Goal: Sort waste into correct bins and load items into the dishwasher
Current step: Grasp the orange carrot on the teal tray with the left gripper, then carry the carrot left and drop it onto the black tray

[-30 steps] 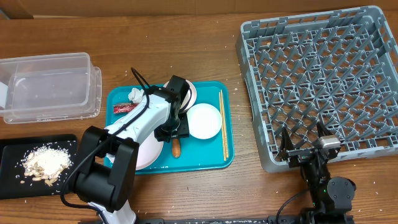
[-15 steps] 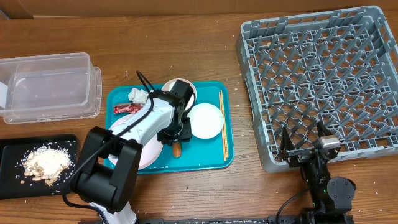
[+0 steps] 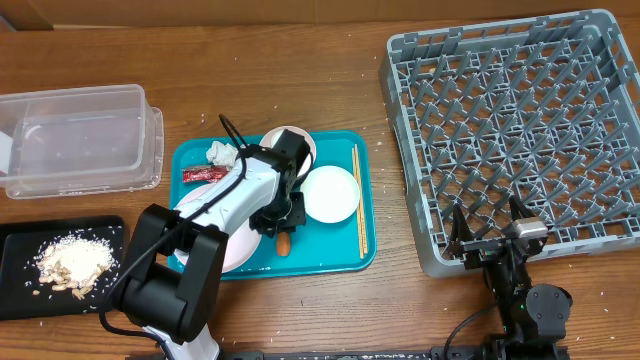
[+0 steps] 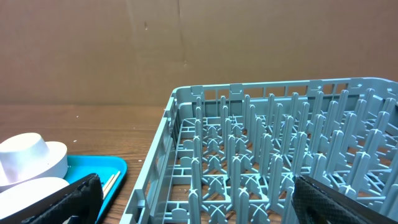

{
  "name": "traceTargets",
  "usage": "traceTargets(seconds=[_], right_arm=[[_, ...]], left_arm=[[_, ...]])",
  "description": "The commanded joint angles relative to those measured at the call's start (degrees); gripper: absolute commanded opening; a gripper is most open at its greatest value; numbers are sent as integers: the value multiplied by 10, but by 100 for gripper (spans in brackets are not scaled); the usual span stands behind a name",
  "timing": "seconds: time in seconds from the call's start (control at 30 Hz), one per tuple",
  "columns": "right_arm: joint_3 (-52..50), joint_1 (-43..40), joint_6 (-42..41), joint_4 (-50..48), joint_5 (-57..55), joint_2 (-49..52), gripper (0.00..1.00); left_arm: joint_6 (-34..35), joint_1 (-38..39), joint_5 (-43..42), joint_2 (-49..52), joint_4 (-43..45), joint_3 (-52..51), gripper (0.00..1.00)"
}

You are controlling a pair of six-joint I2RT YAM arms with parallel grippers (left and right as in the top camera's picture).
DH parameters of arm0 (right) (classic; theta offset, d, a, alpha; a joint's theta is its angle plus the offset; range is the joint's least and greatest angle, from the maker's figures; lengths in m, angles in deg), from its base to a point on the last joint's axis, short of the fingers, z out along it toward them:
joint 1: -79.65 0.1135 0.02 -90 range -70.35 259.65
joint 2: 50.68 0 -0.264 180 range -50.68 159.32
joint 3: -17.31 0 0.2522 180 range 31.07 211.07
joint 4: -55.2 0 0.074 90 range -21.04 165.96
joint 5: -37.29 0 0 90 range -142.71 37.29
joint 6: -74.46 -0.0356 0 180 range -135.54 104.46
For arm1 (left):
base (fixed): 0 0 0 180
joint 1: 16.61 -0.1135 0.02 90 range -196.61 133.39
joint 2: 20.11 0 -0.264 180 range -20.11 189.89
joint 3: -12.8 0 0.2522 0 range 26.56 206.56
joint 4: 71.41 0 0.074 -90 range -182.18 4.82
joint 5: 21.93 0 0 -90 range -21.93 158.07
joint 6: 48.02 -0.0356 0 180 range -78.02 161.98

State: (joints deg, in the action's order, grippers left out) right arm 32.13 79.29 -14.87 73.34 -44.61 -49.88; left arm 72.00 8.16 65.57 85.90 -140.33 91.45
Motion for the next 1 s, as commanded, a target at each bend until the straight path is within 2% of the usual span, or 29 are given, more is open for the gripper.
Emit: traceTargets(seconds=[0.0,0.23,0.43,0.63,0.77,0.97], right_arm=[[-6,-2,2,-2,-5,-6,100],[-6,-2,2,-2,-5,-6,100],[-6,-1,2,-2,-5,-6,100],[-6,-1,2,-2,-5,-6,100],[-6,-2,2,-2,-5,-6,100],[-6,-2,2,-2,-5,-6,100]], left_arm=[[0,-6,18,-25,-27,41,4],[0,-54,64,-80,-119,154,4],[0,-148,106,-128,-174,210,5],[3,-267,104,-166,-191,215,5],[33,-349,105,-169,-194,215,6],[68,-469,127,-156,-143,215,5]])
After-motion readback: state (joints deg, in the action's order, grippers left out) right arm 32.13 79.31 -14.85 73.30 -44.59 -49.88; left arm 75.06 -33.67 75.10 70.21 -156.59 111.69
